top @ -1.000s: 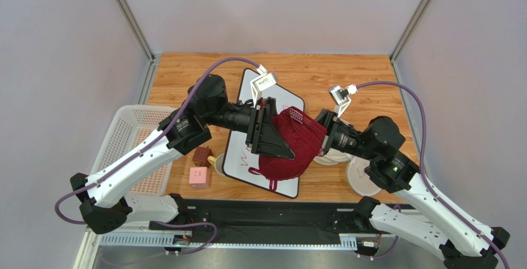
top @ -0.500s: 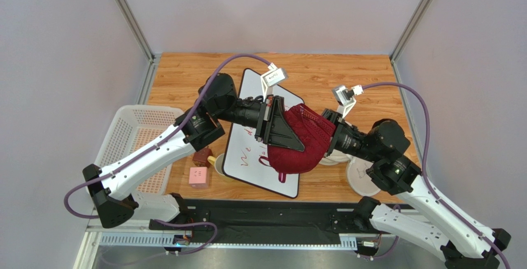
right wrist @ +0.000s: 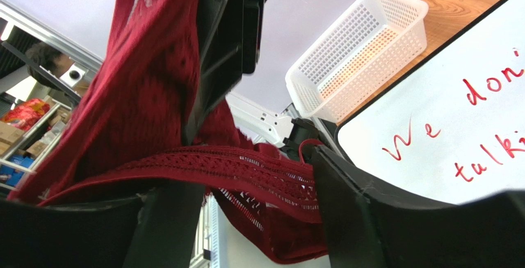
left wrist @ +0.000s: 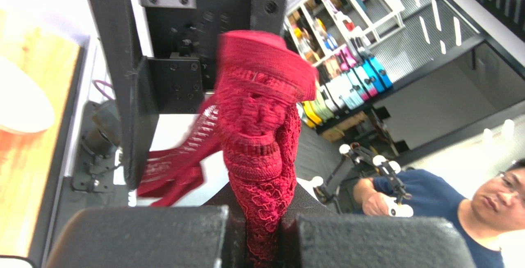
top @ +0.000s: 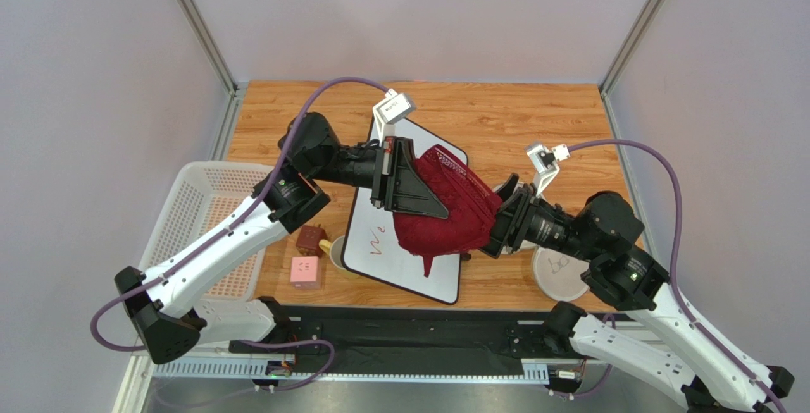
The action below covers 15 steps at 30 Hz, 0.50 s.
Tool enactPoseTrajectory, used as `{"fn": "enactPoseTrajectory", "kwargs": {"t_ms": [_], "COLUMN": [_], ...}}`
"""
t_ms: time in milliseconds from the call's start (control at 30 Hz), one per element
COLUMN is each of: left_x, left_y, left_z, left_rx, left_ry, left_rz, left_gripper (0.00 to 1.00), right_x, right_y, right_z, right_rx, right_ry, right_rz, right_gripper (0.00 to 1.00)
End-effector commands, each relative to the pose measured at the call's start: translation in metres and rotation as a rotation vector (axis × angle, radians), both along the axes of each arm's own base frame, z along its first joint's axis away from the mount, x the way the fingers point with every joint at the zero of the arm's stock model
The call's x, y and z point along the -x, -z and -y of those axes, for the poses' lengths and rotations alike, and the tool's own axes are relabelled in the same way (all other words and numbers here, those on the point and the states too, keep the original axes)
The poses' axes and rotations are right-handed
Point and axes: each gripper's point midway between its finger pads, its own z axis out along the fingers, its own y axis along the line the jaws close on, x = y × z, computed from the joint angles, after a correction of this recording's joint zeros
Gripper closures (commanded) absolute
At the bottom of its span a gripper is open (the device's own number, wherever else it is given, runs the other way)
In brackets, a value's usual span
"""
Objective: Place the bra in the laundry bag and zip it closed
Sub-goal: Adjust the bra.
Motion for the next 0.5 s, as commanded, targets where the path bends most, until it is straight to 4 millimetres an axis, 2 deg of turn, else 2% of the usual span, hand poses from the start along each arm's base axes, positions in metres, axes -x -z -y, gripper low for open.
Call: {"fn": "enactPoseTrajectory", "kwargs": {"t_ms": [0,33,100,133,200,233,300,333,367,467], "left_x": [-0.004,-0.005,-0.007,-0.008,-0.009,-0.009,-0.011,-0.012,-0.013,-0.017], "left_y": [-0.017,-0.019,-0.021,-0.022,-0.025,-0.027,-0.028,-0.027,-0.028,-0.029], "left_z": [-0.017,-0.02,-0.026,-0.027,-0.03,-0.031,-0.034,-0.034,-0.035,-0.037], "left_rx": [0.053,0.056,0.059,0.06,0.066,0.069,0.068,0.067,0.064,0.058], "left_ry": [-0.056,-0.06,-0.077,-0.083,-0.091,-0.091,-0.101,-0.104,-0.108,-0.127], "left_rz": [0.038,0.042,0.045,0.046,0.048,0.05,0.049,0.048,0.048,0.091], "left_gripper": [1.0,1.0,1.0,1.0,1.0,1.0,1.0,1.0,1.0,1.0], "right_x": [0.02,0.022,0.022,0.022,0.019,0.016,0.013,0.007,0.006,-0.005], "right_y": [-0.021,-0.022,-0.008,-0.002,0.004,0.014,0.012,0.018,0.013,0.018], "right_z": [0.013,0.016,0.021,0.025,0.031,0.036,0.045,0.05,0.054,0.065], "right_rx": [0.004,0.017,0.086,0.124,0.173,0.224,0.247,0.278,0.275,0.307], "right_ry": [-0.037,-0.037,-0.027,-0.011,0.015,0.04,0.085,0.126,0.146,0.248], "right_rz": [0.152,0.169,0.191,0.183,0.194,0.198,0.206,0.195,0.198,0.07], "right_gripper": [0.18,0.14,0.02,0.0,0.0,0.0,0.0,0.0,0.0,0.0]}}
